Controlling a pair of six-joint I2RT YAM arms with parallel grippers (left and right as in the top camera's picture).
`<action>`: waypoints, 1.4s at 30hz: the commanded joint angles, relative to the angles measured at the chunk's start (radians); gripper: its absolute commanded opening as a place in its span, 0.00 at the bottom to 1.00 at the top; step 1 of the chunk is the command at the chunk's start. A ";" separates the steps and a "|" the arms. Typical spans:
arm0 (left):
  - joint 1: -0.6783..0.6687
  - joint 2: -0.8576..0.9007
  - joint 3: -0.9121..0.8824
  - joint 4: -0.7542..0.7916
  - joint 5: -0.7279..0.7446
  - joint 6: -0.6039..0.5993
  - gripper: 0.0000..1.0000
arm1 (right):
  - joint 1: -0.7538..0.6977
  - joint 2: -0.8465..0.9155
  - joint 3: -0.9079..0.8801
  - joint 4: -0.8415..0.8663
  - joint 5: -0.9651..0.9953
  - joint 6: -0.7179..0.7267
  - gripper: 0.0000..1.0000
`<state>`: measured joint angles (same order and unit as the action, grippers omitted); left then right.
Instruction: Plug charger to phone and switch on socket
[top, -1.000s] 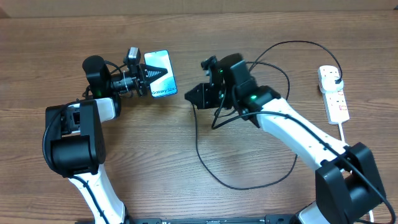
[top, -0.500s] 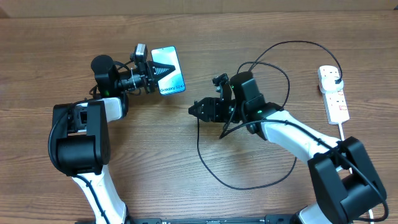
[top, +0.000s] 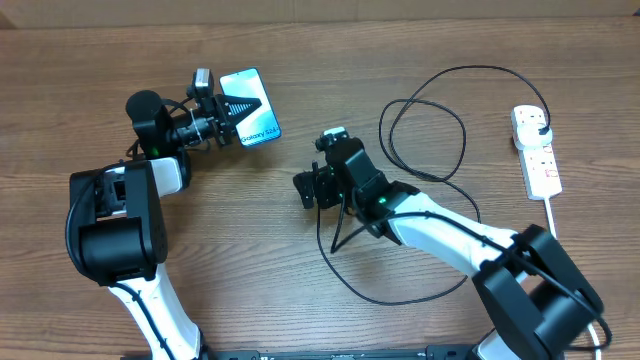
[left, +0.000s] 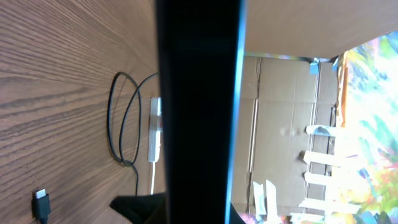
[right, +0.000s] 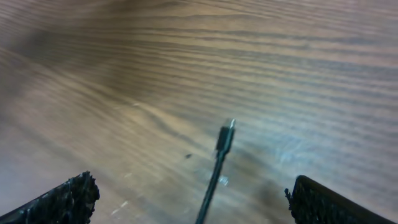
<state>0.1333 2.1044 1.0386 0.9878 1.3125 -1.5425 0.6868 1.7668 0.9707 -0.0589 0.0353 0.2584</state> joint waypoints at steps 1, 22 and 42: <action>-0.001 -0.004 0.005 0.011 0.001 0.010 0.04 | -0.003 0.078 0.072 -0.014 0.085 -0.067 0.98; -0.001 -0.004 0.005 0.011 0.015 0.010 0.05 | -0.003 0.266 0.190 -0.079 0.095 -0.072 0.47; 0.000 -0.004 0.005 0.011 0.030 0.021 0.04 | -0.058 0.304 0.291 -0.212 -0.174 0.074 0.04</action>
<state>0.1326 2.1044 1.0386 0.9878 1.3167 -1.5425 0.6640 2.0460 1.2266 -0.2379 0.0208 0.2703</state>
